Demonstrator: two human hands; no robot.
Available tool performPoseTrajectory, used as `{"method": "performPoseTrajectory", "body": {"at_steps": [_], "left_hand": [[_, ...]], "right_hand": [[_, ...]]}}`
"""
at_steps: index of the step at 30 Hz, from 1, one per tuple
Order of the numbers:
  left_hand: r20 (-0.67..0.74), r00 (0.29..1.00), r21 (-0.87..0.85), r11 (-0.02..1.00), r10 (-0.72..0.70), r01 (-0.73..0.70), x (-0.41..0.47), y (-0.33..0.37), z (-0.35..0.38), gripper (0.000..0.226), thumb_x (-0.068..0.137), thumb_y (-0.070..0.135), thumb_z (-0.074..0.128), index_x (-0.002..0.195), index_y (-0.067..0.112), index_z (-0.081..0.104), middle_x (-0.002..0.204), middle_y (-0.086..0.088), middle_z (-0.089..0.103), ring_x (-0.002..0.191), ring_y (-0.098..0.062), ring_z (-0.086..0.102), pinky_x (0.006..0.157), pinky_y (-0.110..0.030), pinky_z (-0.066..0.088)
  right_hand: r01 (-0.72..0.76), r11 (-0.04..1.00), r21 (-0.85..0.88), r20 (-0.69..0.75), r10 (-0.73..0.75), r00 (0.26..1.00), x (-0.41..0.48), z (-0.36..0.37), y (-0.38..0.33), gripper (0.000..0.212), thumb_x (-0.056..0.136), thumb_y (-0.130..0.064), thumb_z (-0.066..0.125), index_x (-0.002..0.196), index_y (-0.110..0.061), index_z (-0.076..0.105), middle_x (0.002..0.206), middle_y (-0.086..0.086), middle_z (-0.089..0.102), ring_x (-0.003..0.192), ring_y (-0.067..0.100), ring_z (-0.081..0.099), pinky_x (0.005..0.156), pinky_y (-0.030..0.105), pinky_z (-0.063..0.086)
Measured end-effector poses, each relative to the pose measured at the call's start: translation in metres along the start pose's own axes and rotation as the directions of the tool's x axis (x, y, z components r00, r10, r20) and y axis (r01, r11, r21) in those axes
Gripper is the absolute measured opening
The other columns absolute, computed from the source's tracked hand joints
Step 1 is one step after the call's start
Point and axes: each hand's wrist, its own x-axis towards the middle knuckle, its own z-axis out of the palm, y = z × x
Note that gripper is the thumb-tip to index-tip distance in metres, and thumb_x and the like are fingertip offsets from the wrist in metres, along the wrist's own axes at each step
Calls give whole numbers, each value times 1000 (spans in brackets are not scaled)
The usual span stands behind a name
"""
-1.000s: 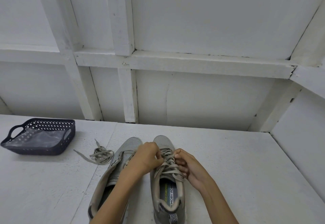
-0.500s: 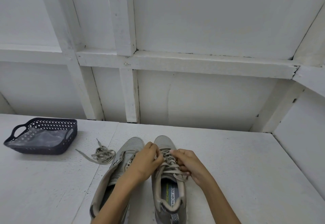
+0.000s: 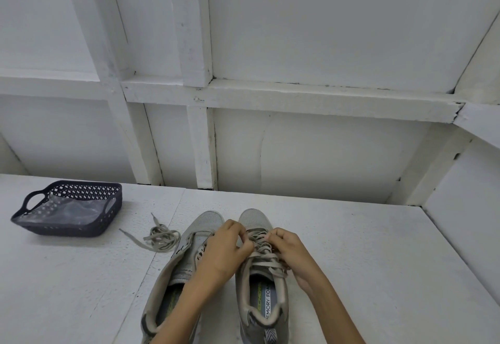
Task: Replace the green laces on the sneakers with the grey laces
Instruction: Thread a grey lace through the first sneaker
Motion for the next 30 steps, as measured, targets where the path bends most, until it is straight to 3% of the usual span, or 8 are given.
{"method": "performPoseTrajectory", "body": {"at_steps": [4,8,11,13,18,23,27,30], "left_hand": [[-62,997,-63,997,-43,39,-9,-2,4,12,91,24,55,80,25,48,111,11,54,79,-2,52,78,-26,42],[-78,994,-142,988,-76,65,-12,-7,8,8,93,26,54,87,22,56,110,10,54,83,-2,55,84,-30,48],[-80,994,-297,954,-74,47,-13,-11,7,8,92,22,57,85,25,56,102,7,55,73,-8,63,76,-39,57],[-69,995,-377,925,-72,41,-13,-12,4,9,92,21,58,85,27,58,102,5,53,70,-8,65,70,-42,59],[-27,999,-282,959,-18,10,-10,-6,-2,17,84,32,73,69,32,63,107,11,56,85,5,59,72,-12,51],[33,997,-231,970,-65,71,-2,-6,-3,21,78,34,75,61,36,62,108,15,59,86,-12,65,79,-40,55],[-25,998,-234,971,-53,45,-8,-8,1,20,84,23,66,68,30,57,105,12,59,93,-6,60,79,-36,56],[-43,996,-271,960,-82,67,-15,-12,7,17,89,23,60,72,23,55,107,15,56,101,-4,56,84,-33,54]], "right_hand": [[-57,974,219,-17,62,998,-3,2,5,22,95,-13,54,72,-15,56,52,-5,45,43,6,32,40,17,25],[-32,967,253,-16,38,999,-4,0,7,16,94,-12,54,78,-11,56,50,-6,42,41,4,28,38,16,22],[14,977,215,-40,-6,999,-6,3,3,11,92,-16,62,87,-6,62,63,2,61,48,8,47,44,17,38],[63,982,176,-58,-54,997,-10,1,0,16,89,-20,67,91,-6,61,68,5,61,51,9,49,46,18,40],[114,992,-49,-75,-118,990,-18,-8,-4,26,82,-27,75,86,-2,70,54,-6,49,43,2,36,45,15,32],[154,964,-217,-74,-174,982,-17,-11,-9,10,86,-17,71,80,-8,73,54,-8,50,45,-1,40,47,11,33],[49,998,-47,-20,-50,999,-20,-5,-11,18,95,-11,56,78,-9,61,51,-7,49,40,1,38,42,15,30],[-51,991,126,11,50,999,-21,0,-5,26,96,-17,51,71,-14,49,47,-5,36,42,7,25,42,20,18]]}}
